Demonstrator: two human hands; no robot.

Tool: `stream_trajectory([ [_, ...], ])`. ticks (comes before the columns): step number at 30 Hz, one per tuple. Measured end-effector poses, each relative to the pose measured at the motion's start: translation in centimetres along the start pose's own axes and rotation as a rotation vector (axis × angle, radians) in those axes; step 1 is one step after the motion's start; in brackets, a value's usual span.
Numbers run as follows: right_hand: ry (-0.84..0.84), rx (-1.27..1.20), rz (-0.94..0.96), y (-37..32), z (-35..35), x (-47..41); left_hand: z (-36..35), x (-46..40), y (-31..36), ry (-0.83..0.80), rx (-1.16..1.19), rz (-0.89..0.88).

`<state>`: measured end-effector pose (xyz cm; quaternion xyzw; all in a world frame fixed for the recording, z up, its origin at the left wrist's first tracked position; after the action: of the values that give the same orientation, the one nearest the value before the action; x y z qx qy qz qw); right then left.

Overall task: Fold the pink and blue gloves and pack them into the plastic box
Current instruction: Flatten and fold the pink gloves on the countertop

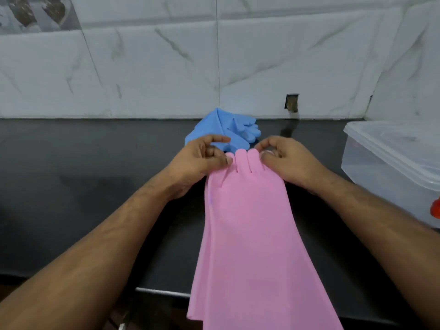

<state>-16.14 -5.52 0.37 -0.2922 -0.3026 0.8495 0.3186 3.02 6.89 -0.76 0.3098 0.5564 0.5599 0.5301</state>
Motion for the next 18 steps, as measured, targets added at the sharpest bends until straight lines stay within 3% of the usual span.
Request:
stream_trajectory([
  [4,0.082,0.092,0.034,-0.5,0.0,-0.4,0.3,-0.2,0.6,0.062,-0.029,-0.076],
  [11,0.002,0.066,-0.007,-0.3,-0.4,0.0,0.6,0.1,0.8,0.154,-0.523,-0.013],
  [15,-0.104,0.095,0.006,-0.6,-0.5,0.0,1.8,0.4,0.5,0.060,-0.379,0.222],
  [18,-0.082,0.074,-0.002,-0.5,-0.4,-0.1,2.0,0.9,0.8,-0.052,-0.191,0.262],
])
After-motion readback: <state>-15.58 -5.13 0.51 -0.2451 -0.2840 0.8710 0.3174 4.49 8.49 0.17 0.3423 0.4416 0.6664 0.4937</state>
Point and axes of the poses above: each hand's wrist, its own x-axis away from the middle knuckle, its own z-axis out of the back of the hand, y = z × x, the point moved 3 cm from there along -x, towards the middle knuckle, and after that the axes turned 3 degrees about -x, right-handed, at the moved point
